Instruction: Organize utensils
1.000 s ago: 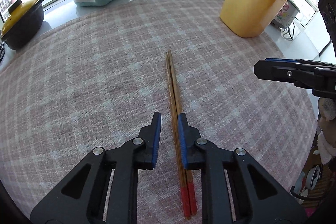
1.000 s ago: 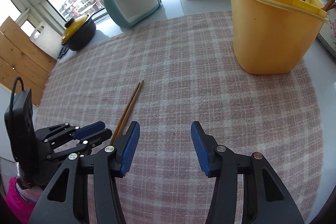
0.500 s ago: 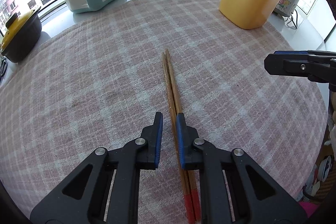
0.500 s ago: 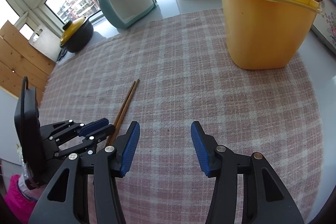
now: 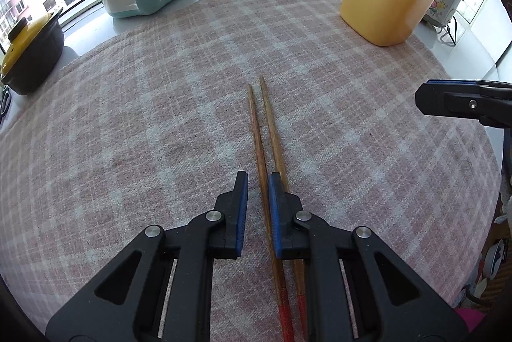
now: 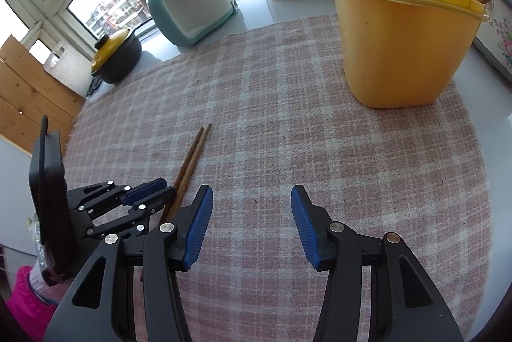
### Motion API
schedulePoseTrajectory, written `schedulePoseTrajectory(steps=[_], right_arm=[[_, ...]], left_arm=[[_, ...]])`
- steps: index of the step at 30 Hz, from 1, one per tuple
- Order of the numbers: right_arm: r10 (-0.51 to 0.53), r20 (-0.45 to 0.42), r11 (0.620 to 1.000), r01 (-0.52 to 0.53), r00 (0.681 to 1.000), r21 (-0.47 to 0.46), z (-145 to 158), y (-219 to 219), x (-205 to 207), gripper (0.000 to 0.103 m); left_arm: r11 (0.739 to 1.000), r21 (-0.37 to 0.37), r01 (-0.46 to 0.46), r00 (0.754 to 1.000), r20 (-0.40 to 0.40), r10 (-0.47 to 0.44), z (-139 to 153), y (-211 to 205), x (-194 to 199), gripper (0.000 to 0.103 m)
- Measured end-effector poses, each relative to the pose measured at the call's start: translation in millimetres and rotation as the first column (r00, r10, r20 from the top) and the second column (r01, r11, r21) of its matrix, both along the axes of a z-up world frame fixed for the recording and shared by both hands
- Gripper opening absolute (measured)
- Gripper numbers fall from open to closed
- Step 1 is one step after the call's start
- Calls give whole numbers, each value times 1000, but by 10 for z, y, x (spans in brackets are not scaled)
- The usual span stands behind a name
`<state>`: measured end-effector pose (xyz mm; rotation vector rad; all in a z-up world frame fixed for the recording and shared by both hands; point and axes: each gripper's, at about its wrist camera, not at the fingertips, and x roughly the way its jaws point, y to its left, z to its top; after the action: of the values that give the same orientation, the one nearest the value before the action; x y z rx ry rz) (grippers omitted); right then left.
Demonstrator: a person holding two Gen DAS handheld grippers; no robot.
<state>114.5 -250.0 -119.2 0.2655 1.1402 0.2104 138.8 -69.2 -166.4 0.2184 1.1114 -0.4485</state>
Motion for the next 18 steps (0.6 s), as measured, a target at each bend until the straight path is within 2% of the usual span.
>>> schedulePoseTrajectory(steps=[6,10,18], right_arm=[[5,-9,1000,-5,1000,4,-20,31,2,49],[26,-31,1000,-25,999,12,-62,120,46,43],[80,-128,995,-71,989,71,-277,440,287,38]], left_arm=[[1000,15,12,1000,9,-12,-45,-64,-7,12],[999,-32,-44,999,-18,43,-39,68,37,5],[985,-90,-144,989,-47,140,-32,404,1,5]])
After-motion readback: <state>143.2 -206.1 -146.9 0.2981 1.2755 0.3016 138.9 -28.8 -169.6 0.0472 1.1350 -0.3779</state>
